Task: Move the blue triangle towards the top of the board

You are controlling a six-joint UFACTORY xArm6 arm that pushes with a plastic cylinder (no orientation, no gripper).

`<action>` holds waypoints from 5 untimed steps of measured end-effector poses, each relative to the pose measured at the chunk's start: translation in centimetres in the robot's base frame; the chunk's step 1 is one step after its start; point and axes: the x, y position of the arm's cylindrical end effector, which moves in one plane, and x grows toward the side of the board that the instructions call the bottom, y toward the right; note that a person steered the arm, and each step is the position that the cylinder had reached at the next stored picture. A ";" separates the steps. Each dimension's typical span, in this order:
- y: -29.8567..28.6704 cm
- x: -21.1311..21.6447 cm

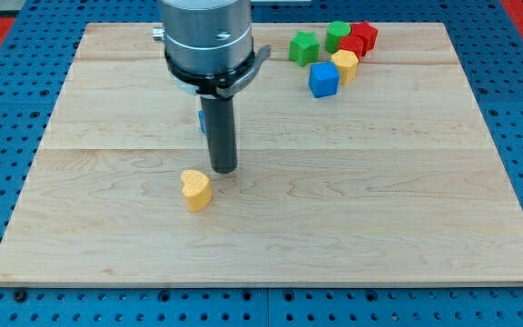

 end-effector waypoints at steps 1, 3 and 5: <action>-0.4 -2.4; -0.9 -10.9; -3.3 -19.3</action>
